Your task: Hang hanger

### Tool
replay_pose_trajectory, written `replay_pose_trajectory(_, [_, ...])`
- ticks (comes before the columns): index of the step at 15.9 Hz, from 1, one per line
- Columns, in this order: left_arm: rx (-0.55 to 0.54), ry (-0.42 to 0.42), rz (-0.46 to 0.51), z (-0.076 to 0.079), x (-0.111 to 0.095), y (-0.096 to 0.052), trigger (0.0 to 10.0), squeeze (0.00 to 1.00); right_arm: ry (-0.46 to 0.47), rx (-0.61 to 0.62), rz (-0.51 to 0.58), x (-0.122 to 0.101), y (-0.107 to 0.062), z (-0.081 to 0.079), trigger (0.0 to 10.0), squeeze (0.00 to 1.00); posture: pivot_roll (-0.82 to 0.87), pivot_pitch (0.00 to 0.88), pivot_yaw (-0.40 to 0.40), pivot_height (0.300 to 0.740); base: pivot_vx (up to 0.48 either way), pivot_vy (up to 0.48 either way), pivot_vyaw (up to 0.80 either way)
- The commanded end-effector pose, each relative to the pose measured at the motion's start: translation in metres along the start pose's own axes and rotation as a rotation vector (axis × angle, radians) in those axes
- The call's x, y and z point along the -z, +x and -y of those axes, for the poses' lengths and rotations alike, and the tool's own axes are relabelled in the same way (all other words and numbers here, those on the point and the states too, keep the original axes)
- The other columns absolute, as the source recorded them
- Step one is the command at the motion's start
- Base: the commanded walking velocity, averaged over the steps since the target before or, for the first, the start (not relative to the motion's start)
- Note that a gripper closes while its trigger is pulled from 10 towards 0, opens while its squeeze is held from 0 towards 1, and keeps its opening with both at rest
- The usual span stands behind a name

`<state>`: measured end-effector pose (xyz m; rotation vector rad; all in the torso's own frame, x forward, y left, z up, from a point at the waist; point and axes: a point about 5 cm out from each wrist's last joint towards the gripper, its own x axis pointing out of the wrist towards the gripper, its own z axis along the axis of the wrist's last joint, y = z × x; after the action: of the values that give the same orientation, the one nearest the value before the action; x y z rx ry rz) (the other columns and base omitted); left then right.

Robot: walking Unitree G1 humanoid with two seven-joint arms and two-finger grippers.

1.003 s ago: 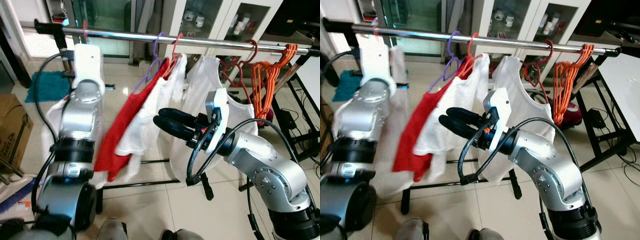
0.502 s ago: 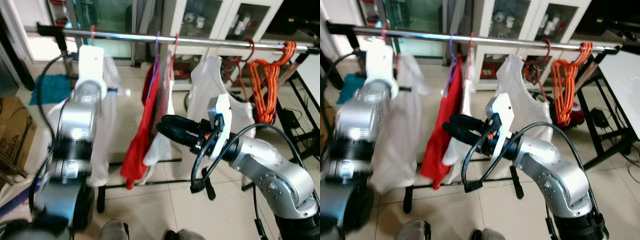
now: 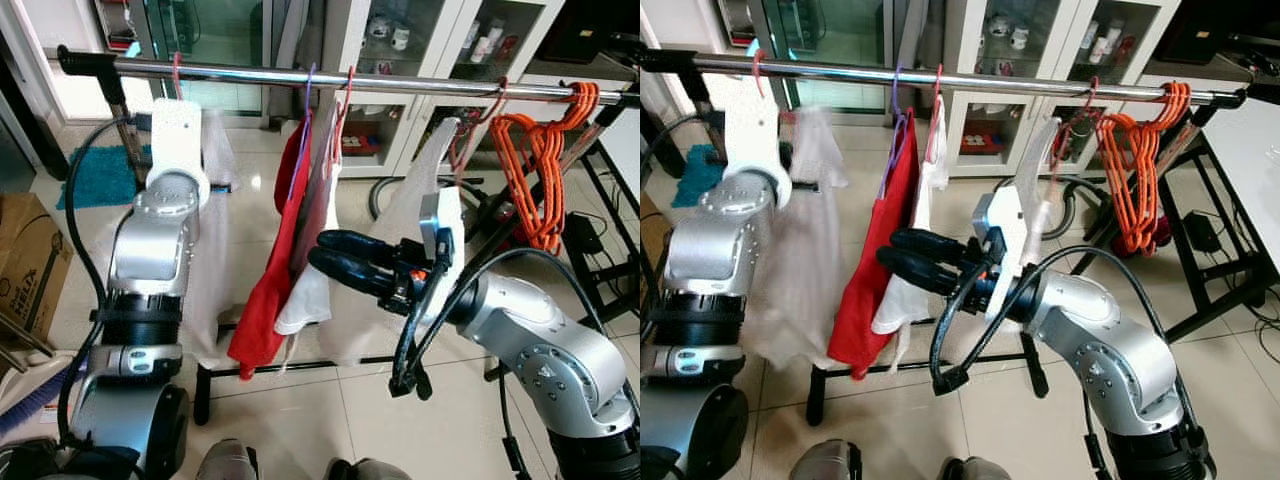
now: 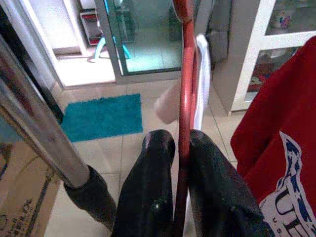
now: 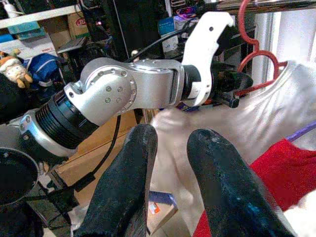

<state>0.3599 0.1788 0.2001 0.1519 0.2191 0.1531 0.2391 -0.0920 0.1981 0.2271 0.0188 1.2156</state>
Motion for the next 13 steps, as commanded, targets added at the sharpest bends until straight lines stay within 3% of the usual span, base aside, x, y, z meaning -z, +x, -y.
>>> replay_pose_trajectory(1, [0.018,-0.009,-0.094,0.005,0.021,-0.002,10.0,1.00,-0.030,0.000,0.021,-0.006,-0.004,-0.002,10.0,0.00,0.04,0.065,-0.108,0.740,0.000,0.000,0.00])
replay_pose_trajectory(4, [-0.021,-0.007,-0.045,-0.007,0.011,-0.011,10.0,1.00,-0.032,0.006,0.025,-0.006,-0.004,-0.002,10.0,0.00,0.05,0.071,-0.106,0.740,0.000,0.000,0.00])
replay_pose_trajectory(6, [-0.074,0.034,0.034,-0.018,-0.002,-0.031,10.0,1.00,-0.030,0.012,0.030,-0.007,-0.007,-0.003,10.0,0.00,0.05,0.078,-0.103,0.740,0.000,0.000,0.00])
replay_pose_trajectory(7, [-0.080,0.025,0.093,-0.021,-0.012,-0.044,10.0,0.00,-0.028,0.021,0.042,-0.009,-0.010,-0.003,10.0,0.00,0.05,0.080,-0.097,0.740,0.000,0.000,0.00])
replay_pose_trajectory(8, [-0.088,0.003,0.150,-0.027,-0.020,-0.058,10.0,0.00,-0.028,0.035,0.055,-0.011,-0.013,-0.002,10.0,0.00,0.05,0.086,-0.094,0.740,0.000,0.000,0.00])
replay_pose_trajectory(9, [-0.084,-0.003,0.169,-0.030,-0.022,-0.062,10.0,0.00,-0.028,0.041,0.057,-0.011,-0.013,-0.001,10.0,0.00,0.05,0.088,-0.093,0.740,0.000,0.000,0.00])
replay_pose_trajectory(10, [-0.022,-0.046,0.275,-0.031,-0.036,-0.077,10.0,0.00,-0.035,0.050,0.062,-0.013,-0.016,0.000,10.0,0.00,0.06,0.095,-0.095,0.740,0.000,0.000,0.00])
replay_pose_trajectory(12, [0.038,0.002,0.322,-0.026,-0.041,-0.083,10.0,0.00,-0.034,0.054,0.062,-0.014,-0.016,0.001,10.0,0.00,0.06,0.095,-0.097,0.740,0.000,0.000,0.00])
replay_pose_trajectory(13, [0.082,-0.066,0.427,-0.024,-0.051,-0.092,10.0,0.00,-0.033,0.057,0.065,-0.014,-0.017,0.000,10.0,0.00,0.06,0.098,-0.099,0.740,0.000,0.000,0.00])
